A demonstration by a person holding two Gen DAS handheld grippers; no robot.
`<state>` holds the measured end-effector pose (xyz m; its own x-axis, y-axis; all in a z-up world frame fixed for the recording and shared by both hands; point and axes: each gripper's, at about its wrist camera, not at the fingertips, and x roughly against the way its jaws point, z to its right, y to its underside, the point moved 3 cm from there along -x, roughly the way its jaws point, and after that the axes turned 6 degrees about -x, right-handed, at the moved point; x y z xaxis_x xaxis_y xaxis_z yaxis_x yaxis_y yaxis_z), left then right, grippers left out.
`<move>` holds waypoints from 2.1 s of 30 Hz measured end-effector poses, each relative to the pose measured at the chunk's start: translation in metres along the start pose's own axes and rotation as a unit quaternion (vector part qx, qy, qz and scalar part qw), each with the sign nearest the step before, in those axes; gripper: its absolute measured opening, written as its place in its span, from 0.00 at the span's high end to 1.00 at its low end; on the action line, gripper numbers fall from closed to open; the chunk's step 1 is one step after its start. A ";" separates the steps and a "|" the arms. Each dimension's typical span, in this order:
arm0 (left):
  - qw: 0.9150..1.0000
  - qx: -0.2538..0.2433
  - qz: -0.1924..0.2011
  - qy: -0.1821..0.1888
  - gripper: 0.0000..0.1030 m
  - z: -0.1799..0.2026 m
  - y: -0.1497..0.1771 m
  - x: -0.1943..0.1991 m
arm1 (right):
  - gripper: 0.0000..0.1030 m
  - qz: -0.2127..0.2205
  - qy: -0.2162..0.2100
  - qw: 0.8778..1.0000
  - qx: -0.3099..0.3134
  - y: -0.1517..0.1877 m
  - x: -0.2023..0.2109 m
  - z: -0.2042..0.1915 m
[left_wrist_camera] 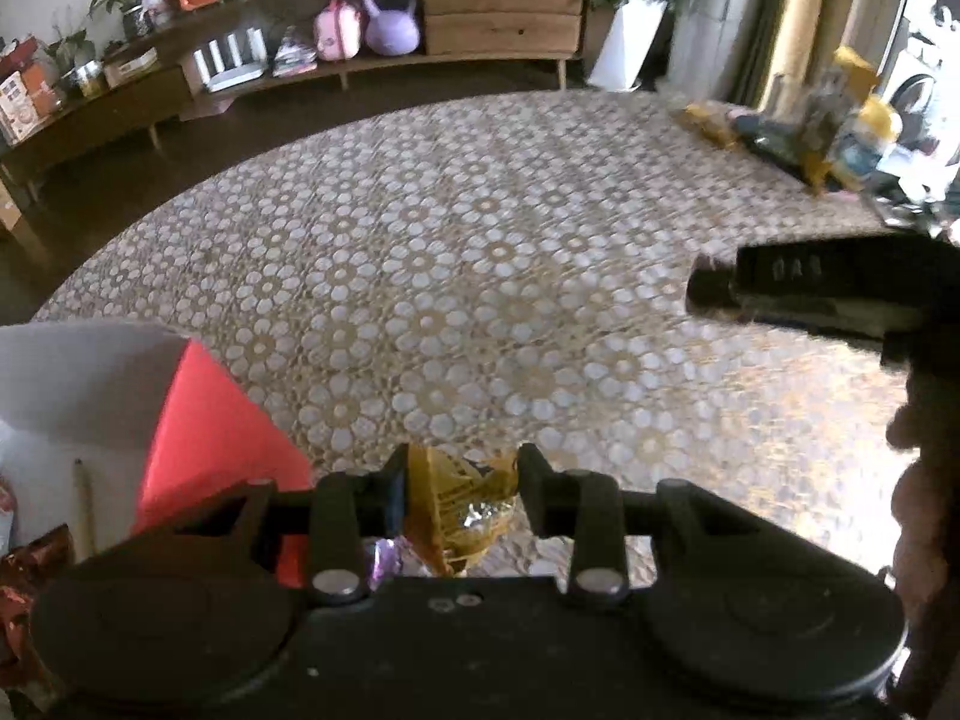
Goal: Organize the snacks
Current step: 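Carry the yellow wrapper and brown packet over the shoebox with both tools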
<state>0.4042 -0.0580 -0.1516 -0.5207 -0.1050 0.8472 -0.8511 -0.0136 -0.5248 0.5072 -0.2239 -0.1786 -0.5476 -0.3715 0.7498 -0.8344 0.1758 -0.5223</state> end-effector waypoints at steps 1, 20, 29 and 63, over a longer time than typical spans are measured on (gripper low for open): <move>1.000 0.001 0.001 0.002 0.67 0.000 0.001 0.005 | 0.72 0.001 0.000 1.000 0.000 0.003 0.008 0.000; 0.997 0.011 0.042 0.059 0.67 -0.014 0.033 0.131 | 0.72 0.029 -0.025 0.998 0.047 0.058 0.185 -0.037; 0.996 0.013 0.057 0.068 0.67 -0.048 0.057 0.185 | 0.72 0.031 -0.064 0.993 0.098 0.102 0.245 -0.083; 0.995 0.059 0.078 0.003 0.67 -0.242 0.103 0.218 | 0.72 -0.003 -0.095 0.975 0.203 0.208 0.203 -0.281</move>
<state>0.1875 0.1581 -0.0012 -0.6465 -0.1087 0.7551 -0.7465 -0.1140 -0.6556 0.2052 -0.0063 -0.0210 -0.4891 -0.5404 0.6846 -0.7234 -0.1872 -0.6646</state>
